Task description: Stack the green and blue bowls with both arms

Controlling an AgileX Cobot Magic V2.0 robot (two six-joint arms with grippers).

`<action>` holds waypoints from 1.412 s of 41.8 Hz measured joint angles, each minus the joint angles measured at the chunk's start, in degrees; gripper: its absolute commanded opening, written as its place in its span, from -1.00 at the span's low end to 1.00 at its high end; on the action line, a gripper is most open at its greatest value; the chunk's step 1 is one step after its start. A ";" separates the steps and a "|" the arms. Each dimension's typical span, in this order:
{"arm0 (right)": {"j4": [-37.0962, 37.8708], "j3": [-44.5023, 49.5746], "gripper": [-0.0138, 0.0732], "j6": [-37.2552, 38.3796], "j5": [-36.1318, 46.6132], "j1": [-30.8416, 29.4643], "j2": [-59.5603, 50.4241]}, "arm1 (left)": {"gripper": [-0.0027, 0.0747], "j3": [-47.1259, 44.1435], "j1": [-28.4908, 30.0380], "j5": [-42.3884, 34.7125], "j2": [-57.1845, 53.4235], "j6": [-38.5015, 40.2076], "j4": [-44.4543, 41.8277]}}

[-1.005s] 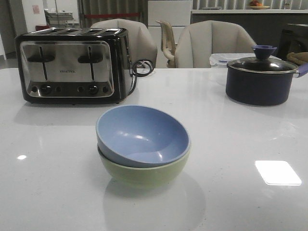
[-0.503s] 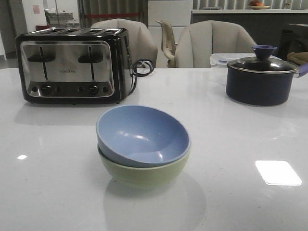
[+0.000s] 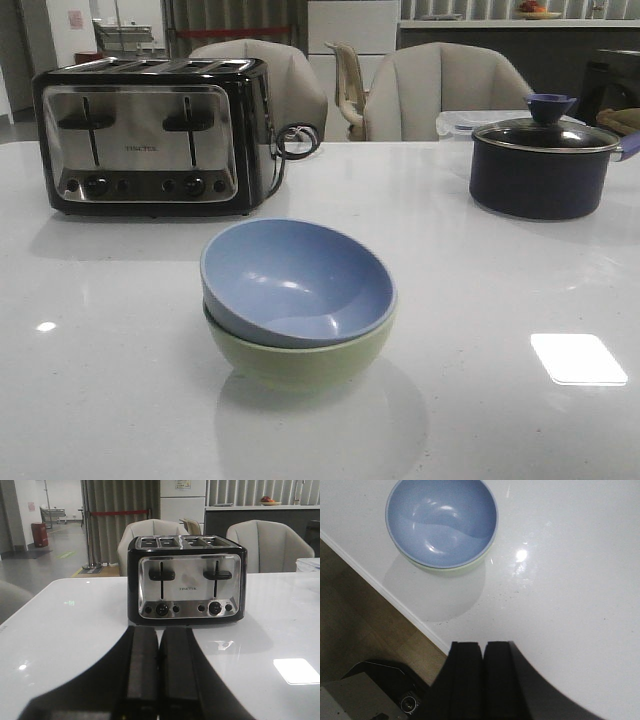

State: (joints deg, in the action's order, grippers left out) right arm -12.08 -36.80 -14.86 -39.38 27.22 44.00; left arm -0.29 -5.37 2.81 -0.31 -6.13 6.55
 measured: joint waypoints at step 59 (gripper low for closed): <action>5.95 38.41 -0.60 8.95 40.24 -26.79 -44.61 | -0.68 0.00 0.00 0.00 0.00 0.00 0.00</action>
State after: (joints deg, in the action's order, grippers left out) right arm -6.13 1.61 -5.91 0.86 0.43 -0.61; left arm -0.29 -5.37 2.81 -0.31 -6.13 6.55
